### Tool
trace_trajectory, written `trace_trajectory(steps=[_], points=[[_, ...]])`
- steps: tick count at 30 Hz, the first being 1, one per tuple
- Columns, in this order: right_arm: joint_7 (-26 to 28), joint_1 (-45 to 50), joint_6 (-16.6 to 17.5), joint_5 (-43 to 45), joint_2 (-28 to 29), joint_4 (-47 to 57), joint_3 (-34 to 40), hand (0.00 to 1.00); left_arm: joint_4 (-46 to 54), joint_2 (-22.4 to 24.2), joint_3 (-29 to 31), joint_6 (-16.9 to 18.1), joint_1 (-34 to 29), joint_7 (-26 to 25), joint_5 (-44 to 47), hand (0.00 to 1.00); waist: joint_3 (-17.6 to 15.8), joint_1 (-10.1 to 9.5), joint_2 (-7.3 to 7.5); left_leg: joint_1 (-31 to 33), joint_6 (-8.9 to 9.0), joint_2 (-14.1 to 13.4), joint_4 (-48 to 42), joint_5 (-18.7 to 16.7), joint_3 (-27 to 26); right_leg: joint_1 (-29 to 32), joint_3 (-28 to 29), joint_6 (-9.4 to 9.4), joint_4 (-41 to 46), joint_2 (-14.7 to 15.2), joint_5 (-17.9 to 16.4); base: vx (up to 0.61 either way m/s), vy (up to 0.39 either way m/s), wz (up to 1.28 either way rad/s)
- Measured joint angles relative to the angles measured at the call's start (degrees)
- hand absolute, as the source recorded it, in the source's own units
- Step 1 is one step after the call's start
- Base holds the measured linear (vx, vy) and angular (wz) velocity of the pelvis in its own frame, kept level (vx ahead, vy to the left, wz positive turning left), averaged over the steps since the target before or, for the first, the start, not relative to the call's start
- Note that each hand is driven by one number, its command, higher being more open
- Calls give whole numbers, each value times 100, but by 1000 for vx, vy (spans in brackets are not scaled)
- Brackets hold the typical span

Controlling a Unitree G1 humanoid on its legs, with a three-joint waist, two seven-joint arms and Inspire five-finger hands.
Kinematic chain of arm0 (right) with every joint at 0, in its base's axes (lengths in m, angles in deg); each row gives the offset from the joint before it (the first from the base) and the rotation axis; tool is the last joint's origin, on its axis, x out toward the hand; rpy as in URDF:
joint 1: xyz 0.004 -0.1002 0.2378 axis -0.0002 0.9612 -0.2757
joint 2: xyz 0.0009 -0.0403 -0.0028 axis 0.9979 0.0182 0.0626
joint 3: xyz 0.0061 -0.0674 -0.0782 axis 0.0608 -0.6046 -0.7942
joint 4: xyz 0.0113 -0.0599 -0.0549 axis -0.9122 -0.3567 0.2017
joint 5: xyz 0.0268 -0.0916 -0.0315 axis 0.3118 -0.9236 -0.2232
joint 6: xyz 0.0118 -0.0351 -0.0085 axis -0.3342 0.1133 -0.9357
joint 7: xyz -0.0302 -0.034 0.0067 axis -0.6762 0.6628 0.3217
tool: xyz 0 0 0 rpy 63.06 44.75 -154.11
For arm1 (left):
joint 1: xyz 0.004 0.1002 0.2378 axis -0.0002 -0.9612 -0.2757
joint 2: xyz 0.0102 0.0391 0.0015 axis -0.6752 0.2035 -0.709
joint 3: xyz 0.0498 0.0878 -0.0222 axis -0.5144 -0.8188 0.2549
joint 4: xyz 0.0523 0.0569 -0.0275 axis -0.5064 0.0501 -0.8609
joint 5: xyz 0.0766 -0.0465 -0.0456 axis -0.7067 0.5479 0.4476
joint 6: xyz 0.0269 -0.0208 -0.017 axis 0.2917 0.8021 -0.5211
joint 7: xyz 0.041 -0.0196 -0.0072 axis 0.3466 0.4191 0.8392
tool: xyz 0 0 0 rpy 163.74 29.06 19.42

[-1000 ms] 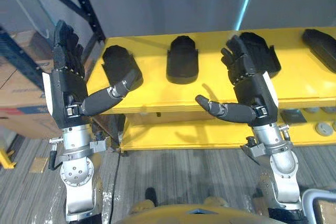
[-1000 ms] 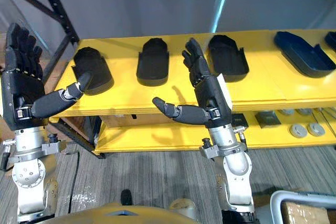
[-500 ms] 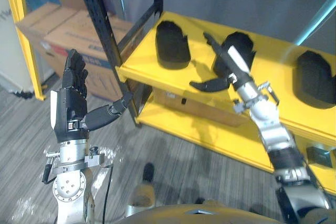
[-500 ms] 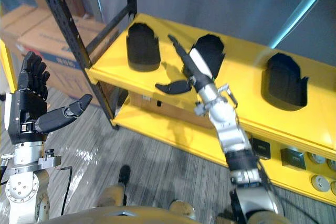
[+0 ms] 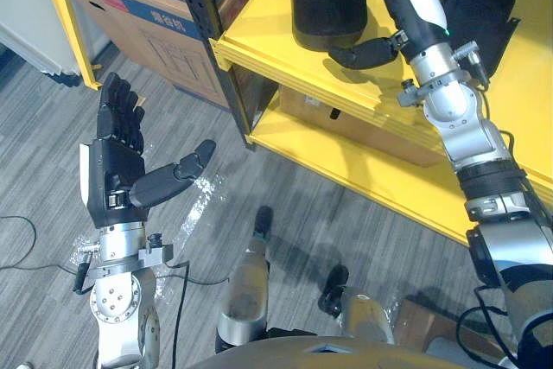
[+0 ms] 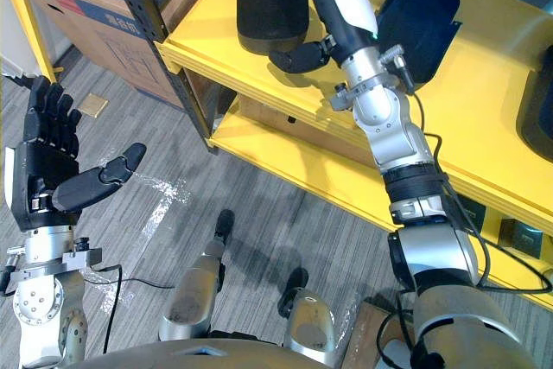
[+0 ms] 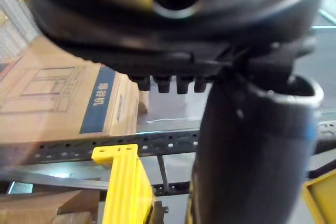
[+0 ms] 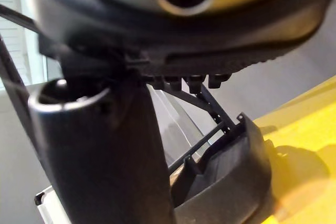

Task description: Walk over and take three plastic housings, then place them on the shelf

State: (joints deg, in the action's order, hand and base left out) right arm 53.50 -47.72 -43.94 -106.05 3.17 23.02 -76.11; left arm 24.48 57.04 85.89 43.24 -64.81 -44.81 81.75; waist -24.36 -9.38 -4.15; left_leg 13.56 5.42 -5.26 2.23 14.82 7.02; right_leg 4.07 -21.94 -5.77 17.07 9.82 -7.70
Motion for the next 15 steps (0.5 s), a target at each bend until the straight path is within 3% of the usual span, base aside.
trace_trajectory(steps=[7,8,15], points=[[273,-612,25,4,-9,-197,-390,100,-16,0,-57,-2,223,-48,193,100,-270,-3,3,113,-16,44,-53,22,38,159,1,-25,200,70,-91,35,-56,2],[350,-688,49,0,-11,-269,-467,0,-54,0,-83,-2,225,-65,192,100,-275,-6,5,134,-19,51,-81,14,38,165,1,-25,196,74,-93,37,-53,0],[532,-1026,103,-380,-306,-304,-1004,0,-255,0,-204,-6,379,-359,221,100,-364,-11,-1,149,-2,44,-124,-51,33,172,7,-10,185,68,-124,7,-56,-1]])
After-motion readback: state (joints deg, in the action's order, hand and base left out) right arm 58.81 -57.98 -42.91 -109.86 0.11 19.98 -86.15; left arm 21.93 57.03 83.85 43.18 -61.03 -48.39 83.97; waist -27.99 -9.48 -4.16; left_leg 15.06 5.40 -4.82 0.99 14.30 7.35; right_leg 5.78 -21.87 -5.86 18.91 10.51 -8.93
